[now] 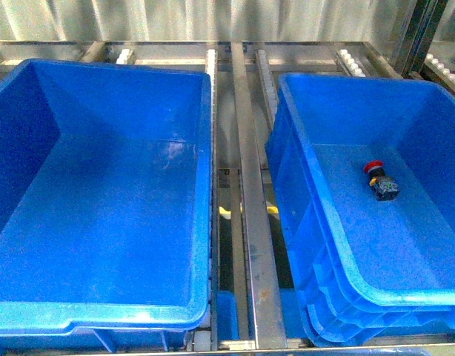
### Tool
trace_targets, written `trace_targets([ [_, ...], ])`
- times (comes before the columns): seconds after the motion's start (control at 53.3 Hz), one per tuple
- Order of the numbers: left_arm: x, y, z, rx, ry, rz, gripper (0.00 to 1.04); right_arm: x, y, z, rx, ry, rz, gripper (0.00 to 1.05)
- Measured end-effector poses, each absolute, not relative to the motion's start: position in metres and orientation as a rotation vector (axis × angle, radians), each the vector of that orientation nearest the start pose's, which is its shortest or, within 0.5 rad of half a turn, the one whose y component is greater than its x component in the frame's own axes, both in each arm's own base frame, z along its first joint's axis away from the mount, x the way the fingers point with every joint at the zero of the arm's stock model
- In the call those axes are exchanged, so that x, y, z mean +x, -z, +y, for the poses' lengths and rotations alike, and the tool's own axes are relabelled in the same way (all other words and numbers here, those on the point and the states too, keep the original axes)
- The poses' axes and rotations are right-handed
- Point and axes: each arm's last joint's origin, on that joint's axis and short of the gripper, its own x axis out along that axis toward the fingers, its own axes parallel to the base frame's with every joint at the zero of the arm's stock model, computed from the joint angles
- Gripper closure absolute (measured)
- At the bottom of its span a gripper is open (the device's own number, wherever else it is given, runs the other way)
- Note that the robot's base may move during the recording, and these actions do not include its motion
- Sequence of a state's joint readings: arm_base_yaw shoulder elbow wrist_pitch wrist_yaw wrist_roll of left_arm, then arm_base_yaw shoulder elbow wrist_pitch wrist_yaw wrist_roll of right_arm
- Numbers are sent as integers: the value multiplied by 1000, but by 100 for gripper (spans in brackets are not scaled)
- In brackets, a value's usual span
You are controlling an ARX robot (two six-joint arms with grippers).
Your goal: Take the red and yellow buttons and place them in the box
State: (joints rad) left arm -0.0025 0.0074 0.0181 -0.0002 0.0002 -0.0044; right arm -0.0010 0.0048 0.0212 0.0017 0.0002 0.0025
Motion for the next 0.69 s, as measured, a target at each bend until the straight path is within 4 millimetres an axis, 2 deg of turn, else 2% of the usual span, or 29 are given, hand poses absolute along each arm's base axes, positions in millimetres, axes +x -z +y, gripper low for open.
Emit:
trace_targets([
  [0.206,97,-169,0,-4,7,-10,8,97,-171,0,3,8,-19,6],
  [0.694,97,-169,0,-4,2,-11,8,97,-170,0,3,1,-16,7],
])
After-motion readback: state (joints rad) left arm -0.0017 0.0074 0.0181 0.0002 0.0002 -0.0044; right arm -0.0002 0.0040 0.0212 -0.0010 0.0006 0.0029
